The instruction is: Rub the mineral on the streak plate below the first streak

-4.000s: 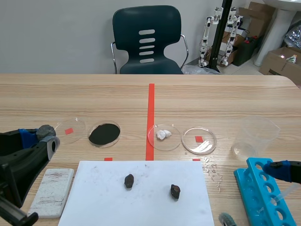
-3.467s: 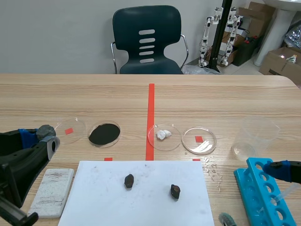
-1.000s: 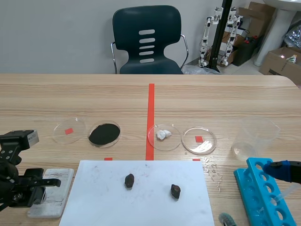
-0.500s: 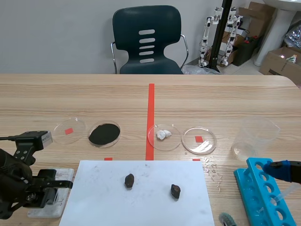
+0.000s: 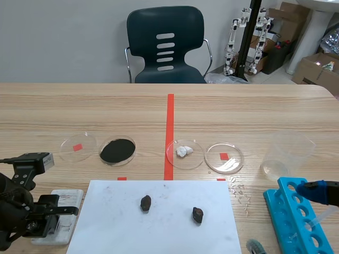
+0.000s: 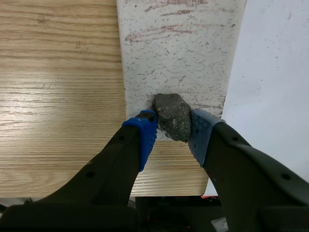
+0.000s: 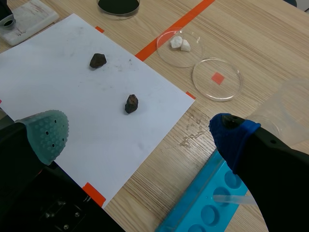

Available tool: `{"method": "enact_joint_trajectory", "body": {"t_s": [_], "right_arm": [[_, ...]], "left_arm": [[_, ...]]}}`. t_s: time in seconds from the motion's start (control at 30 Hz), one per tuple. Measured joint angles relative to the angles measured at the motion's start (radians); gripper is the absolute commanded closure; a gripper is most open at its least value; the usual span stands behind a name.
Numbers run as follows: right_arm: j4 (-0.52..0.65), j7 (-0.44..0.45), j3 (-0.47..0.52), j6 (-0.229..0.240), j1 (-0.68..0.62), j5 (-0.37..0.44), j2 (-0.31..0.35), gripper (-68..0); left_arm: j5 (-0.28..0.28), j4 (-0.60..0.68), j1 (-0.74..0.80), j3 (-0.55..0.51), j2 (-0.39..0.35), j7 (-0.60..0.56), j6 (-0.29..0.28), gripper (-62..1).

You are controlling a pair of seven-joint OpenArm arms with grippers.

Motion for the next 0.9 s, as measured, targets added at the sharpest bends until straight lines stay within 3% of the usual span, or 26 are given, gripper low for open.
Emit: {"method": "enact_joint_trajectory", "body": {"t_s": [0.43, 0.53, 0.6, 0.67, 0.9], "right_arm": [[0.000, 0.000, 0.000, 0.000, 0.000, 0.000, 0.000, -61.0], [0.000, 0.000, 0.000, 0.000, 0.000, 0.000, 0.000, -61.0], [0.000, 0.000, 0.000, 0.000, 0.000, 0.000, 0.000, -61.0], [0.000, -0.001, 0.000, 0.001, 0.000, 0.000, 0.000, -61.0], [0.000, 0.000, 0.000, 0.000, 0.000, 0.000, 0.000, -61.0]], "left_arm": [[-0.008, -0.008, -0.003, -0.002, 0.000, -0.001, -0.003, -12.6], [-0.046, -0.008, -0.003, -0.010, -0.001, -0.004, -0.029, -12.6], [-0.121, -0.018, -0.003, -0.016, -0.003, -0.027, -0.066, -12.6], [-0.151, -0.019, -0.003, -0.009, 0.005, -0.024, -0.086, -12.6], [-0.131, -0.018, -0.003, -0.007, 0.008, -0.023, -0.080, -12.6]]}}
